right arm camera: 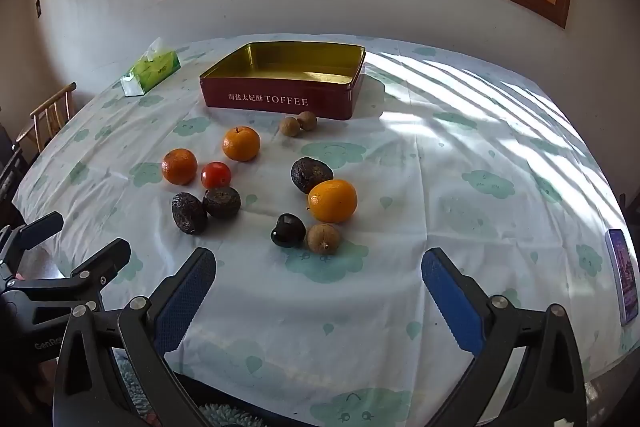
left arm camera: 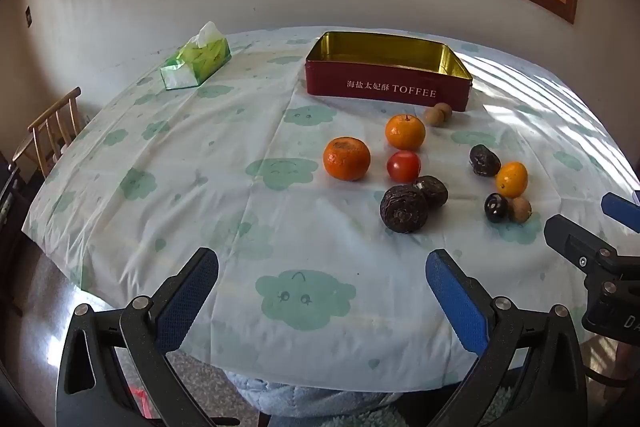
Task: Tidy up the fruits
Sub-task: 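Move both tools toward the fruits on the tablecloth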
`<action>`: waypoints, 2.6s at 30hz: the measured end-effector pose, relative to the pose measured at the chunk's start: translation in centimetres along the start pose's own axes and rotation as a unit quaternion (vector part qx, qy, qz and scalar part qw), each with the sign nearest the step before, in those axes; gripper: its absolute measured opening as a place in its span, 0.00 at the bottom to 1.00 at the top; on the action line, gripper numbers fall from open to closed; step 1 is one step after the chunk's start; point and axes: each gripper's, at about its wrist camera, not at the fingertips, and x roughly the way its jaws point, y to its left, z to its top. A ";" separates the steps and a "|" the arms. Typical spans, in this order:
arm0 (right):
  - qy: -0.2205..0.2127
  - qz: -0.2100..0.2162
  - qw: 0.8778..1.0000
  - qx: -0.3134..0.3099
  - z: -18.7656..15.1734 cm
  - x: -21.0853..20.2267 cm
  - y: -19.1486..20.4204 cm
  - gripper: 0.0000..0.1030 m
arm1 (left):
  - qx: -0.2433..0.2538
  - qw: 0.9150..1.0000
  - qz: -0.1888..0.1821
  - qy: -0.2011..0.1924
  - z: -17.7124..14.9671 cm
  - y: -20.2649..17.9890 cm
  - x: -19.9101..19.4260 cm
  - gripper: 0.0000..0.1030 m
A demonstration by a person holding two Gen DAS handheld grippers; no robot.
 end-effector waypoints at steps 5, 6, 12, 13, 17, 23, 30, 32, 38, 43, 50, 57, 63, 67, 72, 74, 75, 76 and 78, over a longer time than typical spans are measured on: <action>0.006 0.004 1.000 0.003 -0.1 0.3 -0.1 1.00 | -0.004 1.000 -0.001 0.001 0.0 0.3 0.2 1.00; 0.007 0.004 1.000 0.003 -0.1 0.3 -0.1 1.00 | -0.001 1.000 0.004 0.001 0.0 0.1 0.1 1.00; 0.008 0.006 1.000 0.006 0.1 0.2 -0.4 1.00 | -0.007 1.000 0.004 0.008 -0.6 1.0 0.5 1.00; 0.008 0.005 1.000 0.006 0.1 0.2 -0.4 1.00 | -0.007 1.000 0.005 0.010 -0.6 0.9 0.7 1.00; 0.007 -0.004 1.000 0.000 -0.2 0.4 -0.1 0.99 | -0.006 1.000 0.008 0.012 -0.5 0.8 0.8 1.00; 0.011 -0.013 1.000 -0.009 -0.4 0.6 0.0 0.98 | -0.004 1.000 0.009 0.011 -0.8 0.8 0.7 1.00; 0.014 -0.016 1.000 -0.013 -0.6 0.8 0.1 0.94 | -0.001 1.000 0.008 0.014 -0.9 0.8 0.6 1.00; 0.018 -0.012 1.000 -0.012 -0.7 1.0 0.0 0.92 | 0.003 1.000 0.007 0.014 -1.0 0.7 0.7 1.00; 0.024 -0.002 1.000 -0.005 -0.9 1.2 -0.2 0.85 | 0.008 1.000 0.004 0.013 -1.0 0.4 0.6 1.00; 0.029 0.003 1.000 0.002 -1.0 1.5 -0.6 0.79 | 0.007 1.000 0.000 0.016 -0.9 0.4 0.6 1.00; 0.034 0.003 0.999 0.006 -1.1 1.6 -0.7 0.73 | 0.003 1.000 -0.004 0.019 -0.9 0.6 0.8 1.00; 0.036 0.003 0.999 0.006 -1.2 1.7 -0.7 0.73 | 0.006 1.000 -0.004 0.020 -1.0 0.5 0.9 1.00; 0.036 0.004 0.999 0.006 -1.1 1.8 -0.7 0.73 | 0.002 1.000 -0.023 0.019 -1.1 0.4 1.0 1.00; 0.038 0.004 0.999 0.007 -1.2 1.9 -0.7 0.73 | 0.010 1.000 -0.023 0.018 -1.2 0.2 0.9 1.00; 0.042 0.006 0.999 0.009 -1.4 2.1 -0.8 0.72 | 0.022 0.999 -0.022 0.024 -1.3 -0.3 1.2 1.00; 0.045 0.007 0.999 0.011 -1.4 2.3 -0.9 0.72 | 0.018 0.999 -0.026 0.029 -1.3 -0.2 1.4 1.00; 0.047 0.008 0.999 0.012 -1.4 2.4 -1.0 0.72 | 0.016 0.999 -0.023 0.031 -1.3 -0.1 1.5 1.00; 0.048 0.009 0.999 0.012 -1.4 2.4 -1.0 0.71 | 0.014 0.999 -0.021 0.032 -1.3 0.0 1.6 1.00; 0.050 0.010 0.999 0.013 -1.3 2.6 -1.1 0.71 | 0.014 0.999 -0.017 0.033 -1.3 0.0 1.7 1.00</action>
